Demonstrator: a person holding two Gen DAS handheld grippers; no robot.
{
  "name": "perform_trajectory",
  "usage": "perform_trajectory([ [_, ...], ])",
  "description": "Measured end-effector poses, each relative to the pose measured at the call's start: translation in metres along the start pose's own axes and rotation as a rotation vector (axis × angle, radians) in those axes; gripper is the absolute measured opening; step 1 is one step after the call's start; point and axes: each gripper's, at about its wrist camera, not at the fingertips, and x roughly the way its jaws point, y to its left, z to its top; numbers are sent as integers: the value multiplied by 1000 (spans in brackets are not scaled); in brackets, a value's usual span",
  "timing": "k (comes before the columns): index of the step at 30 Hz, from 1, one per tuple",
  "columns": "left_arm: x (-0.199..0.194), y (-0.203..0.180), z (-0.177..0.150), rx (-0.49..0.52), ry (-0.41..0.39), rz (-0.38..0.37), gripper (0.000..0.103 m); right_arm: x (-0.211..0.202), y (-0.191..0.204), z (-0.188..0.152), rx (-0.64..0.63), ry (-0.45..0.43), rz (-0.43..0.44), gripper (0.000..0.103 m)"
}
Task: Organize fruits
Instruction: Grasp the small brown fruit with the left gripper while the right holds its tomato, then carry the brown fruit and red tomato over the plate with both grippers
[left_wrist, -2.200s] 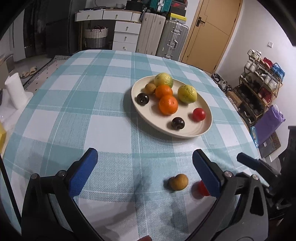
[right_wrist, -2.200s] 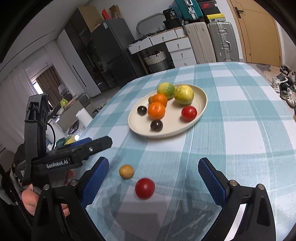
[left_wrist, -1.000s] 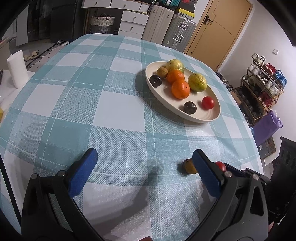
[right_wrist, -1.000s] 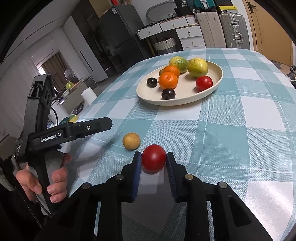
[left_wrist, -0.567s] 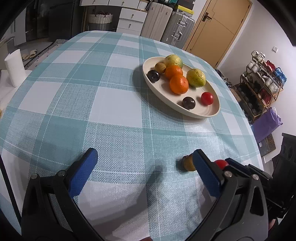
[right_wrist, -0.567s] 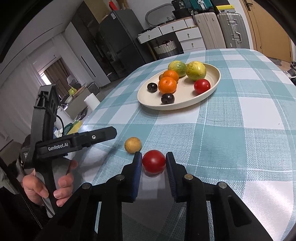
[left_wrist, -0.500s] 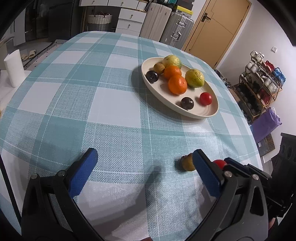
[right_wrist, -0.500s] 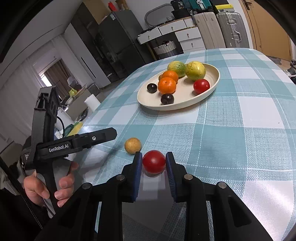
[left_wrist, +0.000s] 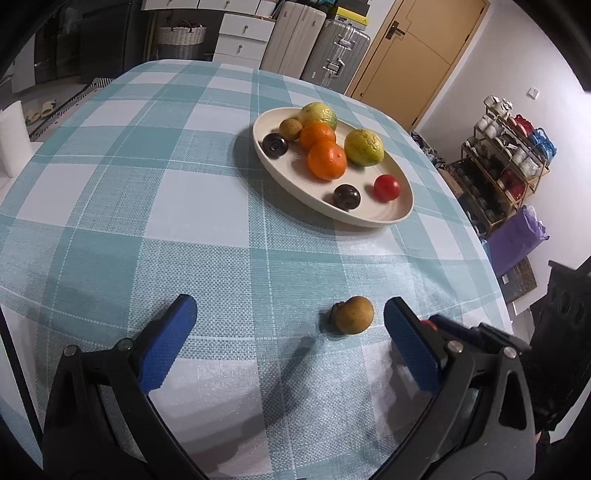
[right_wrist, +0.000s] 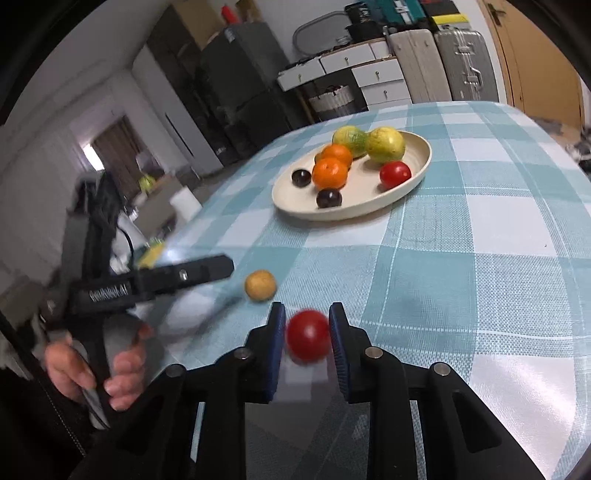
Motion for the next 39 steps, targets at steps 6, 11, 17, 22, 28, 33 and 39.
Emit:
perform_trajectory([
  [6, 2, 3, -1, -8, 15, 2, 101, 6, 3, -5, -12, 12, -4, 32],
  [11, 3, 4, -1, -11, 21, -6, 101, 5, 4, -5, -15, 12, 23, 27],
  [17, 2, -3, 0, 19, 27, -45, 101, -8, 1, 2, -8, -34, 30, 27],
  [22, 6, -16, 0, 75, 34, -58, 101, -16, -12, 7, 28, -55, 10, 27],
  [28, 17, -32, -2, 167, 48, -19, 89, -22, -20, 8, 42, -64, -17, 27],
  [33, 20, -39, -4, 229, 45, 8, 66, -25, -22, 8, 48, -68, -16, 27],
  [39, 22, -42, -6, 257, 71, -54, 26, -26, -22, 8, 49, -73, -5, 27],
])
